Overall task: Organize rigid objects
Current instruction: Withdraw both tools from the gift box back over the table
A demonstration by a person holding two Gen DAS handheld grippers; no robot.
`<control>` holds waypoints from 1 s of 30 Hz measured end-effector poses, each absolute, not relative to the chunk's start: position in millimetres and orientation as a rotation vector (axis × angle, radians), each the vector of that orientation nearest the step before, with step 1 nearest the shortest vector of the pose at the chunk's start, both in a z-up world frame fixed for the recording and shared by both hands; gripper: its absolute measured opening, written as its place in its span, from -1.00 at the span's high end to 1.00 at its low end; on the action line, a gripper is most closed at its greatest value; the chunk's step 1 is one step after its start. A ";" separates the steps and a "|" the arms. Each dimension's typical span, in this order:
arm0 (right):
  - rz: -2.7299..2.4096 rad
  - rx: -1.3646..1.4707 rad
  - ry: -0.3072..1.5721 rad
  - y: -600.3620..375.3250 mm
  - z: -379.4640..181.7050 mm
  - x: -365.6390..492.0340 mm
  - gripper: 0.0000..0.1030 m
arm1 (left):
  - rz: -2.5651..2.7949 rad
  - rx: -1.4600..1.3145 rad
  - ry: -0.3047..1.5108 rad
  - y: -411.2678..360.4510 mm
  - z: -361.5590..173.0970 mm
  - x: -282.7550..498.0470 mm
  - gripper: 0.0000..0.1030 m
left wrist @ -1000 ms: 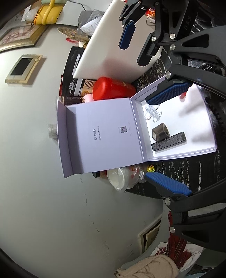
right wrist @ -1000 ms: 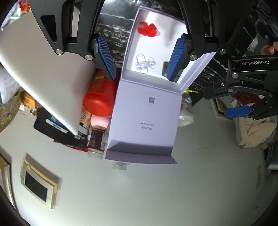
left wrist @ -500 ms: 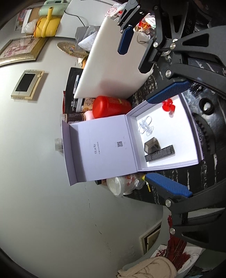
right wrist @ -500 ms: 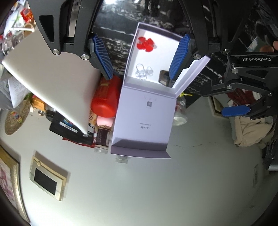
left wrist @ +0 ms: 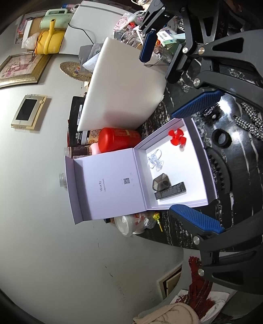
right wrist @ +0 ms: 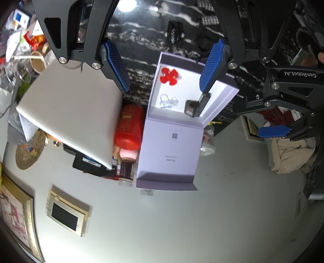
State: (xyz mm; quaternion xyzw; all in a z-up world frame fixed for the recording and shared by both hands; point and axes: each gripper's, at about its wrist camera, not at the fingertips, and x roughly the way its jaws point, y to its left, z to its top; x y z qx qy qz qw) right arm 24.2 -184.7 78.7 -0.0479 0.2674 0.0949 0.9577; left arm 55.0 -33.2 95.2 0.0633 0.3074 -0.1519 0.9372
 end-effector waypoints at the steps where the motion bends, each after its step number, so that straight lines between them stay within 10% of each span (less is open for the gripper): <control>1: 0.189 -0.093 0.547 -185.9 76.6 21.3 -0.41 | -0.314 0.128 0.631 -33.6 93.9 52.5 -0.70; 30: 0.182 0.008 0.744 -211.0 -17.7 -3.3 -0.41 | -0.435 0.087 0.833 -42.5 10.9 27.3 -0.70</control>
